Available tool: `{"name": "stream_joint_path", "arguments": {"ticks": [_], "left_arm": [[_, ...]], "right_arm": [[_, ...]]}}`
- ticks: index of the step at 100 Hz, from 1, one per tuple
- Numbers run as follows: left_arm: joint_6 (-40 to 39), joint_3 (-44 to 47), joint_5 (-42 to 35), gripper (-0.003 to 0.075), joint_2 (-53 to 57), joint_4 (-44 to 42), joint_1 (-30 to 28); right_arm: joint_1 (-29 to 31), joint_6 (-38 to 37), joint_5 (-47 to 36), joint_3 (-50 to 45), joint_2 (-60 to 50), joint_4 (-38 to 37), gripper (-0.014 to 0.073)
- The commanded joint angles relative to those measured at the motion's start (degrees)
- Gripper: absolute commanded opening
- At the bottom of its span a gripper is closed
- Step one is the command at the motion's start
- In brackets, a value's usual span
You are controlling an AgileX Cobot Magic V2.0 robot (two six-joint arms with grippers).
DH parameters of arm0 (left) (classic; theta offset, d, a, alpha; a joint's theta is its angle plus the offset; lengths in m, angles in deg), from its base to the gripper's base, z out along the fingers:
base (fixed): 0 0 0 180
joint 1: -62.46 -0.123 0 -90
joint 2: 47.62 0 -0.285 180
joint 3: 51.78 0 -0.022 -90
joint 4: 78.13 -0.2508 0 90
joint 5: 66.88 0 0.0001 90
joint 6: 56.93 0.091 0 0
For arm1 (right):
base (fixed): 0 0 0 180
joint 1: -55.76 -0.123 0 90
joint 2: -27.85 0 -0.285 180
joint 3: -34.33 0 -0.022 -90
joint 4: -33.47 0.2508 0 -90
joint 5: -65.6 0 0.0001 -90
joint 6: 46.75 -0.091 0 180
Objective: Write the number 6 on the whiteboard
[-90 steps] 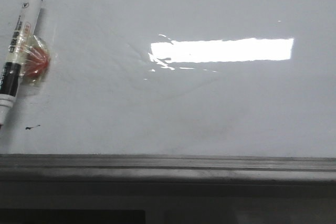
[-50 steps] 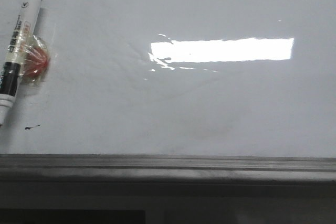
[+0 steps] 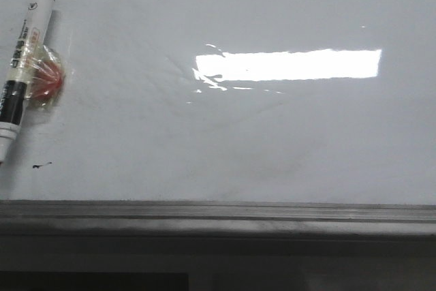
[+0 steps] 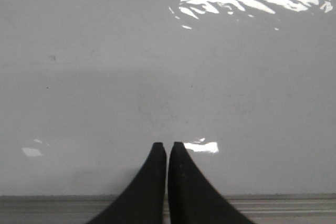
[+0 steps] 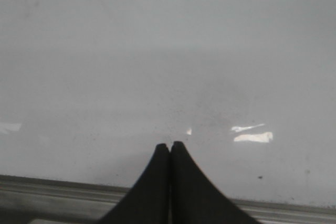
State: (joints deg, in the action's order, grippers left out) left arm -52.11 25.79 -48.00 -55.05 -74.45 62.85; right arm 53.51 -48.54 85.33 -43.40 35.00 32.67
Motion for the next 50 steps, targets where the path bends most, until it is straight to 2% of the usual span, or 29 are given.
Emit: {"name": "stream_joint_path", "arguments": {"ticks": [1, 8, 23, 50], "left_arm": [[0.98, 2.47, -3.73, -0.0019, 1.69, -6.54, -0.04], [0.98, 2.47, -3.82, -0.0019, 1.69, -10.53, -0.04], [0.98, 2.47, -4.57, -0.0019, 1.69, -10.63, -0.04], [0.98, 2.47, -13.88, -0.0019, 1.69, -10.02, -0.04]], "right_arm": [[0.29, 0.29, -1.77, -1.74, -1.10, -0.69, -0.0065], [0.29, 0.29, -1.77, -1.74, -1.10, -0.69, -0.0065], [0.29, 0.29, -1.77, -1.74, -1.10, -0.69, -0.0065], [0.29, 0.29, -1.77, -1.74, -1.10, -0.69, -0.0065]]}}
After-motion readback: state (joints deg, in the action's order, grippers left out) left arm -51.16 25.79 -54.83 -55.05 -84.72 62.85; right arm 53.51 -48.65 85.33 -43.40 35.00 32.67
